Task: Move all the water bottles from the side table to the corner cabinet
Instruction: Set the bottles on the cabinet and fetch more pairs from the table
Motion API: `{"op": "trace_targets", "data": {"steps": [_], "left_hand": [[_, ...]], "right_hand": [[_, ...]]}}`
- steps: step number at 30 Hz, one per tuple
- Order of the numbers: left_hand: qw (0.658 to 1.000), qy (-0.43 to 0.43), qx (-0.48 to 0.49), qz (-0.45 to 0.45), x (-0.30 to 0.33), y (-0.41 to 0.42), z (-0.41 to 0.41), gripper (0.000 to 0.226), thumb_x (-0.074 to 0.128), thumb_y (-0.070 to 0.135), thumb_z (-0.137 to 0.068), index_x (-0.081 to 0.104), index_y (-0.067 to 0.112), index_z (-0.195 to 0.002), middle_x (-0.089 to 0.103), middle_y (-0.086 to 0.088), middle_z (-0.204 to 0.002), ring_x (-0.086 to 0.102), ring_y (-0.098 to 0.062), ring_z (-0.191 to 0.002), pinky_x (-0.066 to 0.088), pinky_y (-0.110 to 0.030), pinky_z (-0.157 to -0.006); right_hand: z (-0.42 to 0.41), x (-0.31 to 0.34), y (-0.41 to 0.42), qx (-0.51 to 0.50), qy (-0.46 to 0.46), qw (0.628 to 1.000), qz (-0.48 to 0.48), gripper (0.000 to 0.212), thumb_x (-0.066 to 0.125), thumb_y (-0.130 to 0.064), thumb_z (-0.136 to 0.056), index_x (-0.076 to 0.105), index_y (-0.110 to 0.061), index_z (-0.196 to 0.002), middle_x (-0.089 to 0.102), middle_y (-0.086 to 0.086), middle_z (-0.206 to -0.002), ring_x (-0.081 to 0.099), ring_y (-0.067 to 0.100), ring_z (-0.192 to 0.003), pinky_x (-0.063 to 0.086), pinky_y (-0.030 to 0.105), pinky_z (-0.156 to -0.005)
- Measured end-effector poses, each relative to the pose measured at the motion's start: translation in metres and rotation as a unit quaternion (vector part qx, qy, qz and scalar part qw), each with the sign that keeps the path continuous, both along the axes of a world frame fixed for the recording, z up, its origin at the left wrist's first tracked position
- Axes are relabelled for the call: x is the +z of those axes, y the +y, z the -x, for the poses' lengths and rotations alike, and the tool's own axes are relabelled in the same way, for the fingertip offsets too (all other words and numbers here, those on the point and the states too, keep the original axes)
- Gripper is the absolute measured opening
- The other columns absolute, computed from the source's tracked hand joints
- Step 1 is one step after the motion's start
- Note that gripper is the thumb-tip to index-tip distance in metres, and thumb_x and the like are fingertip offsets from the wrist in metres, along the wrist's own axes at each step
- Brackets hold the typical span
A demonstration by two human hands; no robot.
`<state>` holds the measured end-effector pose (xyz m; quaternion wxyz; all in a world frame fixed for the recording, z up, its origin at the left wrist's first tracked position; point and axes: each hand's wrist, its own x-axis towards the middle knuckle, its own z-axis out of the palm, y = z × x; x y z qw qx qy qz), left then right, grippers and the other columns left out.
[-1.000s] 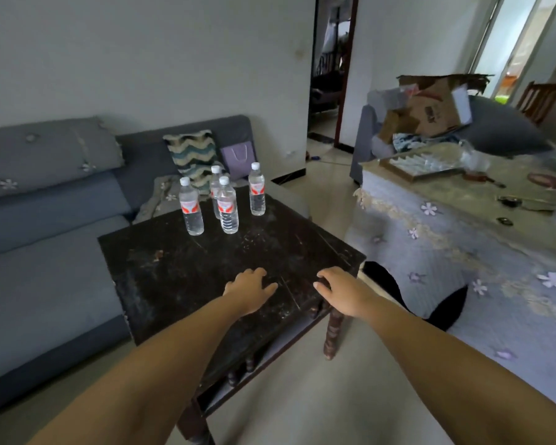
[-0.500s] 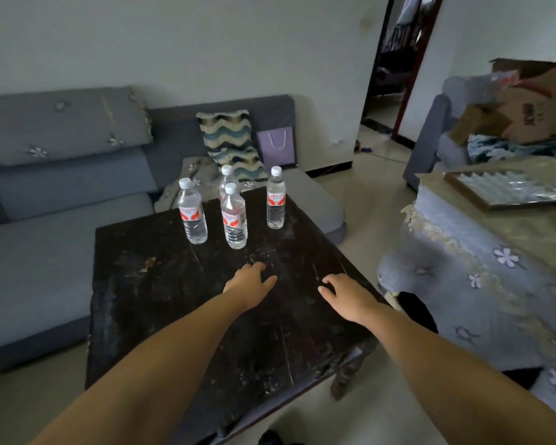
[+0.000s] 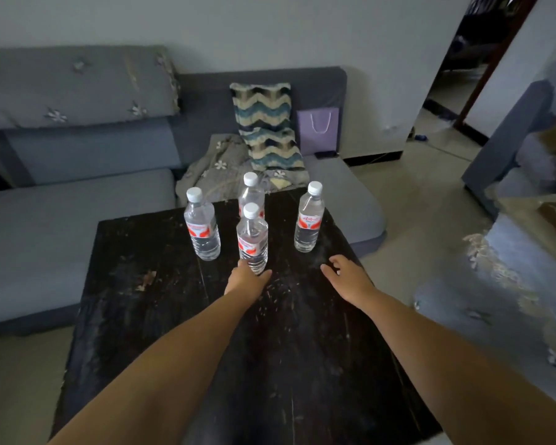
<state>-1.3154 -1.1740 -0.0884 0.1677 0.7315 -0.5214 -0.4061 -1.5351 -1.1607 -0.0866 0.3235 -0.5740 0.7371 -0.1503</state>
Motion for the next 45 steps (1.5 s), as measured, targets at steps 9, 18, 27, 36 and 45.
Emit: {"op": "trace_targets", "data": {"steps": [9,18,27,36,45], "left_hand": [[0.987,0.098,0.123,0.036,-0.036,-0.042,0.003,0.092,0.081,0.033,-0.072,0.029,0.014,-0.146,0.043,-0.011,-0.145,0.045,-0.027,-0.132,0.039,-0.046,-0.11],[0.95,0.151,0.253,0.104,-0.074,-0.08,0.024,0.086,0.084,0.024,-0.068,0.033,0.018,-0.137,0.053,0.004,-0.129,0.054,-0.015,-0.116,0.044,-0.032,-0.097],[0.965,0.136,0.209,0.076,-0.068,-0.084,0.012,0.068,0.082,0.037,-0.067,0.049,0.025,-0.125,0.064,0.013,-0.104,0.063,-0.01,-0.095,0.045,-0.02,-0.076],[0.98,0.179,0.077,0.028,-0.037,-0.059,0.021,0.07,0.08,0.034,-0.072,0.046,0.018,-0.131,0.065,-0.001,-0.119,0.065,-0.021,-0.105,0.054,-0.041,-0.095],[0.971,0.211,-0.11,0.007,0.003,0.013,0.058,0.061,0.079,0.03,-0.074,0.049,0.015,-0.125,0.067,-0.005,-0.114,0.066,-0.023,-0.103,0.053,-0.047,-0.095]], "right_hand": [[-0.009,-0.036,-0.103,-0.094,-0.134,0.984,0.066,0.099,0.08,-0.027,-0.078,0.018,-0.013,-0.154,0.022,0.013,-0.158,0.027,0.029,-0.145,0.028,0.041,-0.115],[-0.019,-0.078,-0.156,-0.111,-0.259,0.95,0.133,0.088,0.084,-0.019,-0.073,0.032,-0.016,-0.144,0.054,0.007,-0.137,0.055,0.021,-0.124,0.045,0.029,-0.102],[-0.005,-0.076,-0.163,-0.106,-0.225,0.962,0.115,0.064,0.083,-0.025,-0.072,0.048,-0.014,-0.125,0.06,0.001,-0.111,0.06,0.014,-0.097,0.045,0.022,-0.078],[0.021,-0.049,-0.072,-0.145,-0.171,0.964,0.142,0.057,0.081,-0.031,-0.074,0.051,-0.017,-0.121,0.062,0.0,-0.106,0.064,0.015,-0.091,0.047,0.017,-0.068],[0.044,-0.018,0.071,-0.283,-0.13,0.936,0.165,0.057,0.082,-0.034,-0.07,0.053,-0.018,-0.117,0.065,0.005,-0.107,0.065,0.021,-0.095,0.05,0.03,-0.08]]}}
